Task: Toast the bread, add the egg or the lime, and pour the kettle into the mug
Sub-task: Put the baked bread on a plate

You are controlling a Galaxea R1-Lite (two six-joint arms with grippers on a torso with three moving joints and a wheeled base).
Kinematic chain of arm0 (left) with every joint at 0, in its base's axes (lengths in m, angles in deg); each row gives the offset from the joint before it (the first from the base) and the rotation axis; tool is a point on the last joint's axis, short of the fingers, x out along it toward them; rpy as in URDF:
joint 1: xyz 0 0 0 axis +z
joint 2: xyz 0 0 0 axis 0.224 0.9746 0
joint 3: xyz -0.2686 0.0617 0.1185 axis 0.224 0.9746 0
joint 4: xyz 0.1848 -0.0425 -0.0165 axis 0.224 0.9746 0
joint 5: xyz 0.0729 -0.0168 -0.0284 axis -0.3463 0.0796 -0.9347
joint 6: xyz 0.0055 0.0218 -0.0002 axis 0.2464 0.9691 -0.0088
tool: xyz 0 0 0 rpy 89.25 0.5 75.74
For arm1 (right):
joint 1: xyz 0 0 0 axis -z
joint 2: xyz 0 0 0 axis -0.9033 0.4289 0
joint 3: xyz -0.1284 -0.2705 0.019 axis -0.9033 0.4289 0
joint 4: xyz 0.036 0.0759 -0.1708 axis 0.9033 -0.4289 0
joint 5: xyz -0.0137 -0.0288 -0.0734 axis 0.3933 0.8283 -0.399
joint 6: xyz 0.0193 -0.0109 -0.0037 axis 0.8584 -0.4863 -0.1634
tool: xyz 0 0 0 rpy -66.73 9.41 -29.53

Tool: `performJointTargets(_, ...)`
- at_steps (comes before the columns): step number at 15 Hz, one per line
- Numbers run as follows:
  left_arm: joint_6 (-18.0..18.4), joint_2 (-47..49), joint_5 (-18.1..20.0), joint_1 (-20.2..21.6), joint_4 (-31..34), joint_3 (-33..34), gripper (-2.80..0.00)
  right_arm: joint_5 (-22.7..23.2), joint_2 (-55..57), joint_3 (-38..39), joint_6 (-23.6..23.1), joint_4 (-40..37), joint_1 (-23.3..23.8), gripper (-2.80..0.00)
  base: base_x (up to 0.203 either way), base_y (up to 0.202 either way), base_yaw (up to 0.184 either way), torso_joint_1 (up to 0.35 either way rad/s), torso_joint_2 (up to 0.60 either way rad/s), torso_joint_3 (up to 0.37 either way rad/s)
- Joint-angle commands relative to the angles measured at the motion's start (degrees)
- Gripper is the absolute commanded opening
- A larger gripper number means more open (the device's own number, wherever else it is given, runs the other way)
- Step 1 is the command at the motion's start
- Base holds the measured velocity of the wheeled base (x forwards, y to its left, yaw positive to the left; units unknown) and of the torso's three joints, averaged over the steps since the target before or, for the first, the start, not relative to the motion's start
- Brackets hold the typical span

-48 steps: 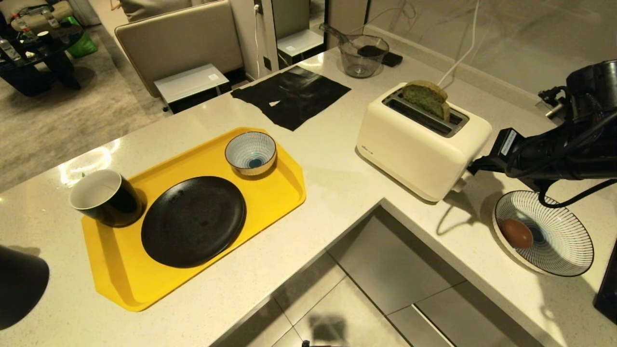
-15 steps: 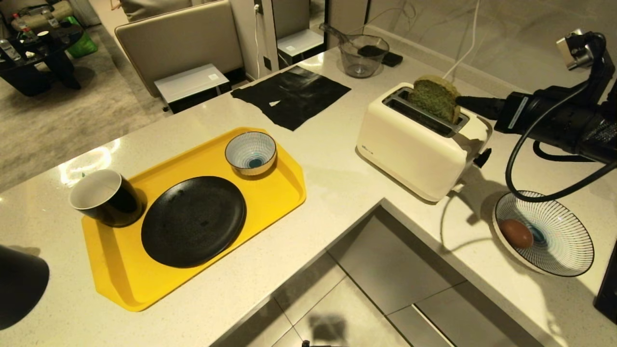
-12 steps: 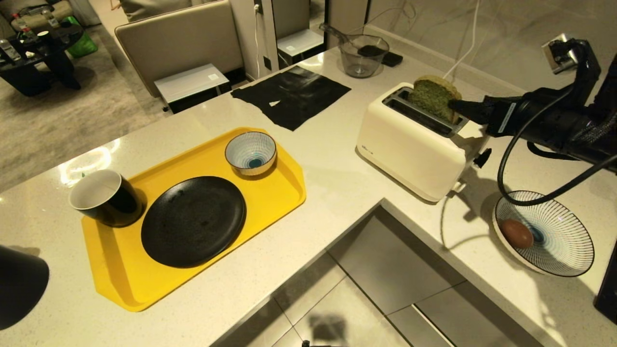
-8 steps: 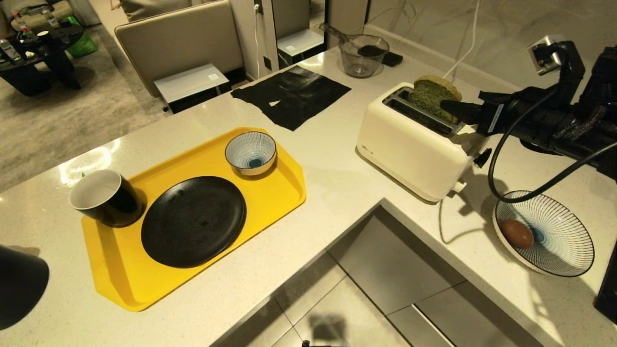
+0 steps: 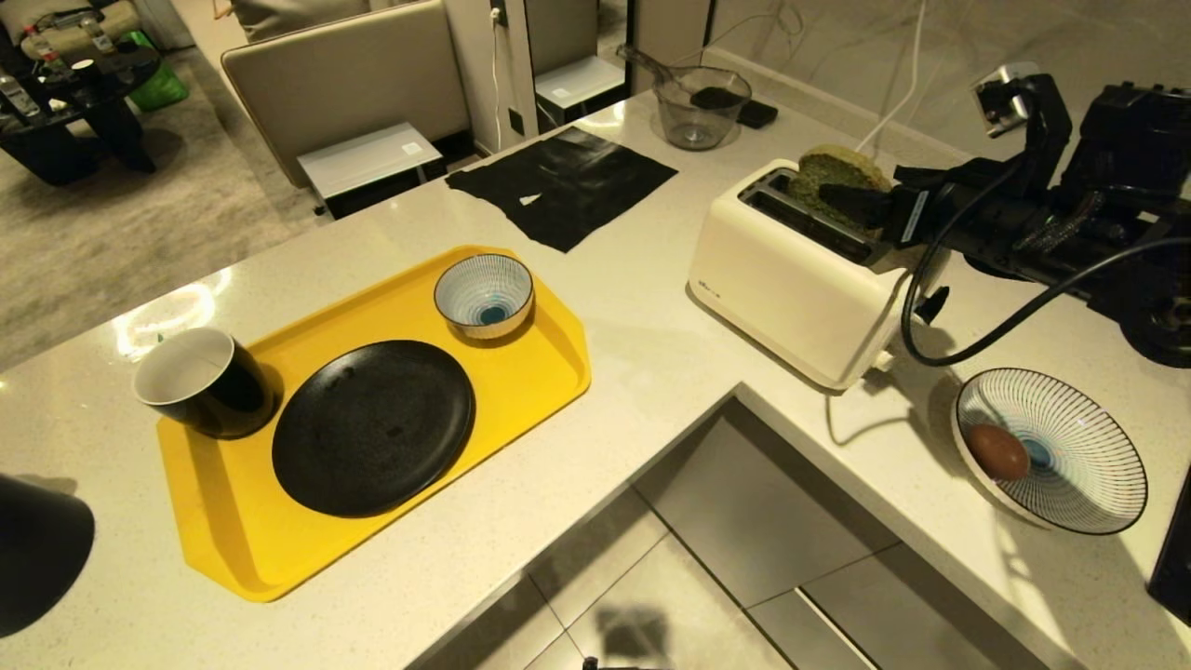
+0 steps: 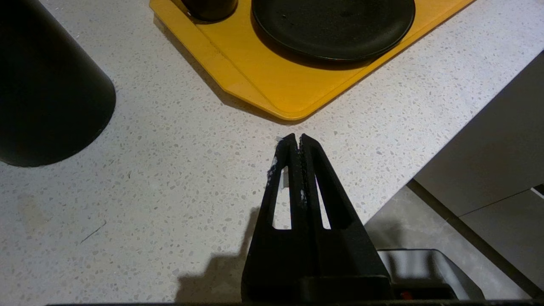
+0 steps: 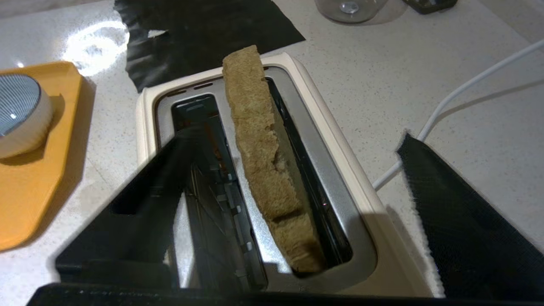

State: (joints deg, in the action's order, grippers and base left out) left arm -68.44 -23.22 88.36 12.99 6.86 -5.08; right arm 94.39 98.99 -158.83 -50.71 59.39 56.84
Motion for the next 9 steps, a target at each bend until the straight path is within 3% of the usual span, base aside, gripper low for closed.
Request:
performJointTargets(1,0.0,0.0,0.0,0.0,0.0,0.0,-2.8,0.1,1.9,-1.1,0.0,0.3,-0.1,-2.8,0.0,0.0,0.0,0.0,0.0,0.0)
performJointTargets(9,0.0,0.0,0.0,0.0,0.0,0.0,-2.8,-1.8,1.1,-2.4,-1.5,0.3,0.0,-2.8,0.0,0.0,0.0,0.0,0.0,0.0)
